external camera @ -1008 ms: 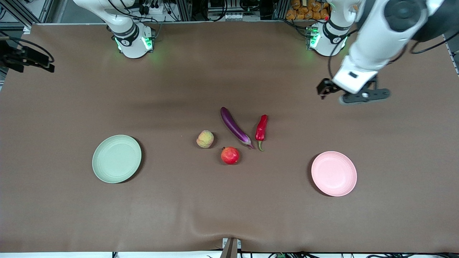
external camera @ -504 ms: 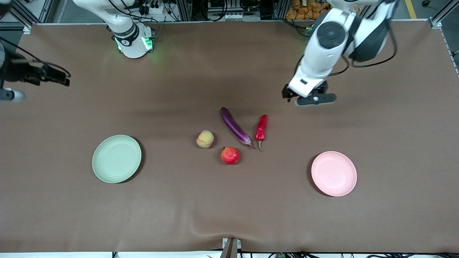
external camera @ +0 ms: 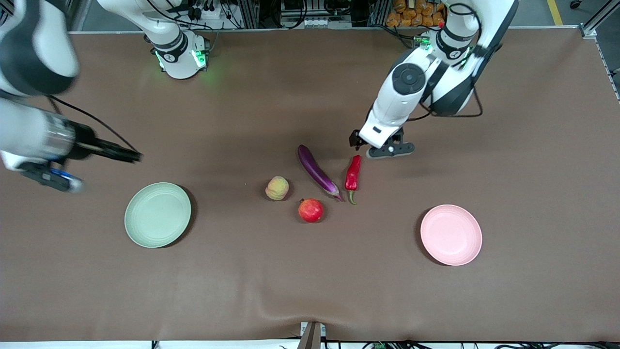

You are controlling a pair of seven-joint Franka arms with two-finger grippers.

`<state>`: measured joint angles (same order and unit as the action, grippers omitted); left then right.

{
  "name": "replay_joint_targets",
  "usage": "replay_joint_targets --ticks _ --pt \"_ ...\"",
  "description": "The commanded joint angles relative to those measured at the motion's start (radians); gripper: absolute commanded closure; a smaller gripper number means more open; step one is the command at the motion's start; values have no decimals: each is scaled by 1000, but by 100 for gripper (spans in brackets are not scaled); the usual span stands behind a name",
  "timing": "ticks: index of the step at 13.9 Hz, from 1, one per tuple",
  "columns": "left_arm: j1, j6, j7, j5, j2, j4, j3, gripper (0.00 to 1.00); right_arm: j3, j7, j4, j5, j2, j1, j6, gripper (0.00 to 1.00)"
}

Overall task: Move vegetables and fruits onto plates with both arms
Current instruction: 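Reach the left gripper to the red pepper while the right gripper reaches the peach, then grasp the red pepper with the left gripper while the right gripper grasps the peach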

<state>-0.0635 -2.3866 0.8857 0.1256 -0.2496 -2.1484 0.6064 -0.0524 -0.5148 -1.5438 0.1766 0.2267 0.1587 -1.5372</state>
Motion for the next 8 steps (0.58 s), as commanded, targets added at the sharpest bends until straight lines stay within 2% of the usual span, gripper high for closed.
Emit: replay_joint_targets --ticks 1,2,4,5,6,8 --pt "-21 -71 132 185 -158 57 0 0 -6 -236 13 6 58 117 -69 0" --pt "-22 -78 183 239 -210 83 -1 0 -6 -317 13 6 83 145 -99 0" --pt "-41 -85 272 337 -298 142 -2 8 -4 -413 16 15 123 172 -142 0" --pt "-48 -85 313 385 -327 165 -2 11 -4 -436 16 56 141 183 -168 0" --pt "-52 -85 346 434 -356 183 -4 16 -6 -476 16 107 161 191 -204 0" --pt "-52 -85 392 518 -405 203 -4 32 -6 -542 19 139 201 223 -271 0"
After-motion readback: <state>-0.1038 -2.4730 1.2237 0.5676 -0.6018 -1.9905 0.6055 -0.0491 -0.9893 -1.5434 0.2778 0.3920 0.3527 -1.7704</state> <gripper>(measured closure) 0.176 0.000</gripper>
